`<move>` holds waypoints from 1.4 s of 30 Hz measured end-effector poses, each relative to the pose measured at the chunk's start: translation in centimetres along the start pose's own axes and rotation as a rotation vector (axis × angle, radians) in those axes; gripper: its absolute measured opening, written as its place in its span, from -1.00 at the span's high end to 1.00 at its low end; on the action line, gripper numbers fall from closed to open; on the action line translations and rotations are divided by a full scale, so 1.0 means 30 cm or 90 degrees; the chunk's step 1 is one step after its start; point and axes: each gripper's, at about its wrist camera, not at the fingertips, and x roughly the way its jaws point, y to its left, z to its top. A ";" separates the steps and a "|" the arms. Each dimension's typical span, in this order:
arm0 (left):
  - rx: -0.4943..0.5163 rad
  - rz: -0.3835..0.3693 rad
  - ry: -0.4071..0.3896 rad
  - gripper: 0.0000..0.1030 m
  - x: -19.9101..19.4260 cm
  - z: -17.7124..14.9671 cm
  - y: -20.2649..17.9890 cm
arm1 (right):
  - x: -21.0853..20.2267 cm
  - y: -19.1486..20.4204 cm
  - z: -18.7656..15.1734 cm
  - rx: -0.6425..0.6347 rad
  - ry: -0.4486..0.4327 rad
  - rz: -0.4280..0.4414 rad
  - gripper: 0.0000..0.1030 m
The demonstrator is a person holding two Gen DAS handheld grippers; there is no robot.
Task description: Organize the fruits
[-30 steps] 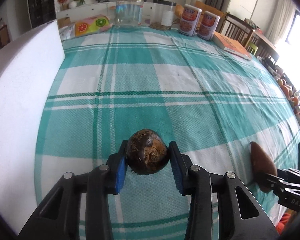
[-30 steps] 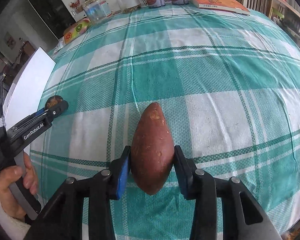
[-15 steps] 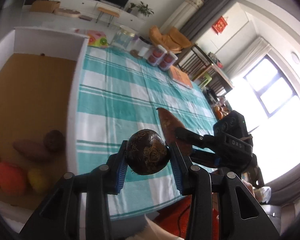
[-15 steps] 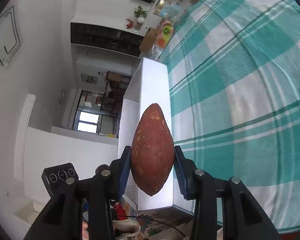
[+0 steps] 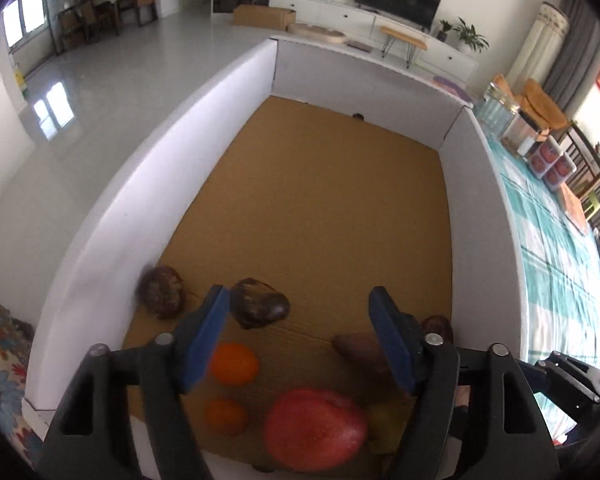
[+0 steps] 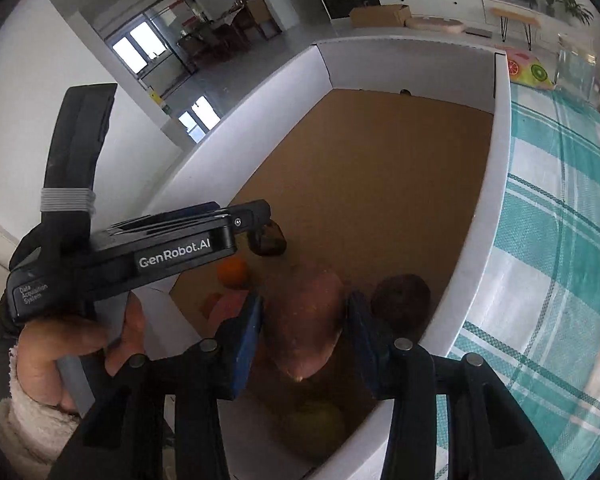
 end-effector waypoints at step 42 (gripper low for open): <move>0.051 0.151 -0.132 -0.72 -0.307 -0.102 0.014 | -0.246 0.138 -0.049 0.008 -0.074 -0.230 -0.99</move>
